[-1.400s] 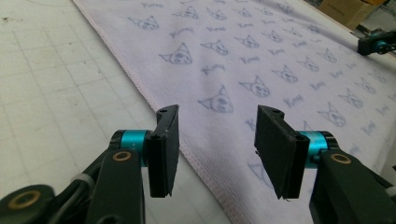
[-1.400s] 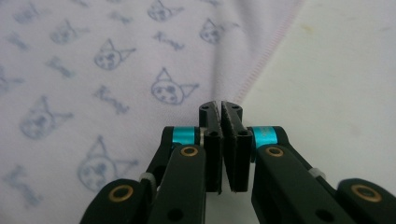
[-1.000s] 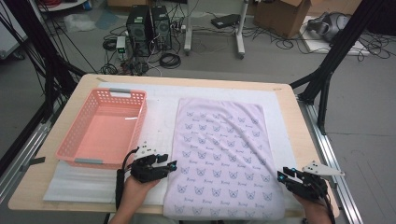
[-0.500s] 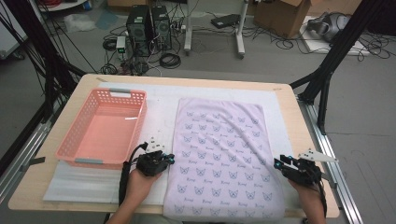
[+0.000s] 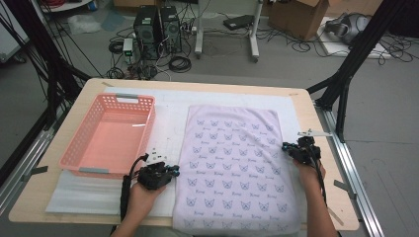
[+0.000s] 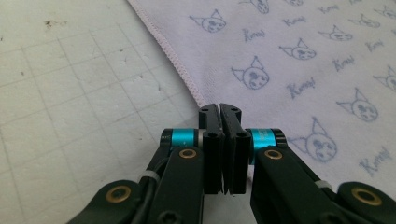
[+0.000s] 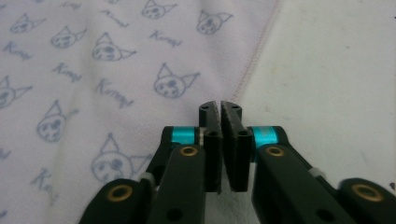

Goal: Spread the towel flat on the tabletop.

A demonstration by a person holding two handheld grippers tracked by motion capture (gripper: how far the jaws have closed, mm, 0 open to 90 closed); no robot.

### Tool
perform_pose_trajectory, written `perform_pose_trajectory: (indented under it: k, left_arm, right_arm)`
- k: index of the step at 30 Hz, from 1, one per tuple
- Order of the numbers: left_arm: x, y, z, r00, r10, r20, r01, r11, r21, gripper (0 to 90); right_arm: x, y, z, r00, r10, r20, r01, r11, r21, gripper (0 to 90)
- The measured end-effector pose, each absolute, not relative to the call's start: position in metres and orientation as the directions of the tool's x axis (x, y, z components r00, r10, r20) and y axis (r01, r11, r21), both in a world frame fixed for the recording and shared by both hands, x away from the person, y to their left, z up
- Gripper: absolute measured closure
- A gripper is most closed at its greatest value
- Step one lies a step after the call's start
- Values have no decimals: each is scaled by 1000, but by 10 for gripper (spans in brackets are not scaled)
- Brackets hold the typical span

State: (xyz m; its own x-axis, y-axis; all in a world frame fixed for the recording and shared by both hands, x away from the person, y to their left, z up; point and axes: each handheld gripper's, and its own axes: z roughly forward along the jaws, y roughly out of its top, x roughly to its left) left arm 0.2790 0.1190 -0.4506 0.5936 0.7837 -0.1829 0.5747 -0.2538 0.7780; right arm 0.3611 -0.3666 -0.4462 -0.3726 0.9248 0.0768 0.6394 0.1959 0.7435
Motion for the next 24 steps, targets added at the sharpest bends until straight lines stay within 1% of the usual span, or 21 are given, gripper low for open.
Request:
perform_pose_trajectory:
  k: [2,4,5,6,7,8,10,12,13,15,17,21,24]
  left_arm:
    - [279,119,-451,594,783,-182,573,-254,779,872]
    - [279,119,-451,594,783,-185,574,-251,780,872]
    - [279,119,-451,594,783,-185,574,-251,780,872]
    - [279,119,-451,594,783,-186,574,-250,780,870]
    - [279,119,-451,593,782,-190,575,-246,780,859]
    - [280,118,-451,595,778,-200,574,-237,784,820]
    - [281,117,-451,605,768,-211,567,-229,791,700]
    - [283,113,-449,624,746,-232,551,-211,807,605]
    - [284,111,-447,636,736,-232,537,-207,818,572]
    - [288,109,-443,654,718,-239,506,-180,843,505]
    - [293,108,-439,673,702,-233,467,-158,870,424]
    - [303,107,-434,697,682,-221,416,-134,899,322]
    - [308,106,-430,718,663,-210,373,-113,921,247]
  right_arm:
    - [362,-367,-444,-329,944,9,636,215,741,886]
    - [362,-369,-445,-314,949,36,643,185,743,879]
    - [361,-369,-445,-318,948,29,641,193,743,843]
    - [361,-369,-445,-318,948,14,636,203,745,728]
    - [359,-369,-444,-310,951,17,637,194,746,663]
    - [357,-371,-443,-307,951,26,633,184,752,648]
    - [350,-375,-440,-314,948,42,607,166,777,608]
    - [341,-378,-438,-331,942,48,586,165,793,568]
    - [336,-379,-437,-342,938,59,580,161,799,552]
    - [326,-383,-435,-384,920,77,551,161,819,508]
    - [313,-385,-434,-436,892,119,527,146,837,469]
    - [292,-385,-434,-498,859,120,489,164,857,402]
    - [279,-383,-434,-529,841,117,464,171,869,326]
